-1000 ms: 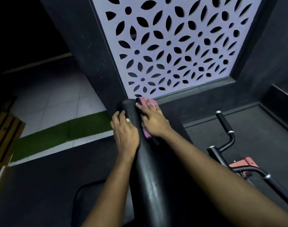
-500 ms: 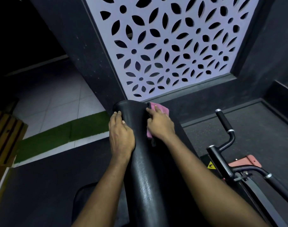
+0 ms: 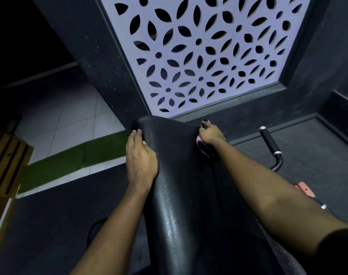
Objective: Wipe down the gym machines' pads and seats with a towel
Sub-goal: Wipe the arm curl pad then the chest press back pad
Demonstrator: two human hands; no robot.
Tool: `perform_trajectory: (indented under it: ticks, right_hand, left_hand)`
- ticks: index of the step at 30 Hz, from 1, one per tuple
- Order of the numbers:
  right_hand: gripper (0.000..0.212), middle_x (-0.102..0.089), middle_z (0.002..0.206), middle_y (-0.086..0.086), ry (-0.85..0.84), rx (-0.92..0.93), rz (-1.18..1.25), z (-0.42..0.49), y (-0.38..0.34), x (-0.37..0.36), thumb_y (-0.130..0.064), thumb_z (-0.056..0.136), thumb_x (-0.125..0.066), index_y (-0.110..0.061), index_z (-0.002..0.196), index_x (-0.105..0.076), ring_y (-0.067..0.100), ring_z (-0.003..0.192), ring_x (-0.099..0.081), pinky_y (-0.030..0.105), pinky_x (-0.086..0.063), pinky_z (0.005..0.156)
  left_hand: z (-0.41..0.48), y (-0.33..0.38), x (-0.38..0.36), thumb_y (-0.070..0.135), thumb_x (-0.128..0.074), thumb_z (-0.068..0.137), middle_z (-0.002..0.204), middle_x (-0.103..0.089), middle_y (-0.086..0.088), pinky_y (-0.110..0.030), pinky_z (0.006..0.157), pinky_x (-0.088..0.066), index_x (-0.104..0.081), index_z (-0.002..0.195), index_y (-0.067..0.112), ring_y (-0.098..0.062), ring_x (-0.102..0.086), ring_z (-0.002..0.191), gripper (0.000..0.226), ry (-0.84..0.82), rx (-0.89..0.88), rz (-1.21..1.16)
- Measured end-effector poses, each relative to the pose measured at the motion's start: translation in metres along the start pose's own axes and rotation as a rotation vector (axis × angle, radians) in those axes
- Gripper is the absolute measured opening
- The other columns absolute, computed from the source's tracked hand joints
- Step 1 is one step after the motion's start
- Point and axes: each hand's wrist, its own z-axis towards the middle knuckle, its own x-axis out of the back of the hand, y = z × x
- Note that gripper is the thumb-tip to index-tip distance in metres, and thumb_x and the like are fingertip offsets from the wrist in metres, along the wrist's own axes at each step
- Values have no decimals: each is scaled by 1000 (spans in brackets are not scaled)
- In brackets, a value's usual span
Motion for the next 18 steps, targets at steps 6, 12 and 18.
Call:
perform_trajectory:
  ticks: [6,12,18]
  right_hand:
    - [51,-55,147,11,98,-40,89,-44,46,-5,-55,99,-40,-33,143,-53,34,131,-54,45,-42,112]
    - [44,-60,141,13,144,-103,-10,-45,8,7,-36,97,-50,-35,141,-55,37,126,-56,40,-46,101]
    - [41,-66,129,9,161,43,-197,-70,-35,7,-14,90,-54,-24,128,-68,32,124,-58,38,-48,100]
  left_hand:
    - [0,1,0,1,-37,102,151,-45,-13,-31,120,-29,-47,145,0,-25,-39,142,44,9,-12,-3]
    - [1,-1,-2,0,-37,101,150,-45,-14,-31,120,-30,-47,144,-1,-24,-39,142,44,16,-19,11]
    - [1,2,-2,0,-37,101,150,-46,-15,-33,120,-31,-47,144,0,-26,-39,142,45,24,-21,16]
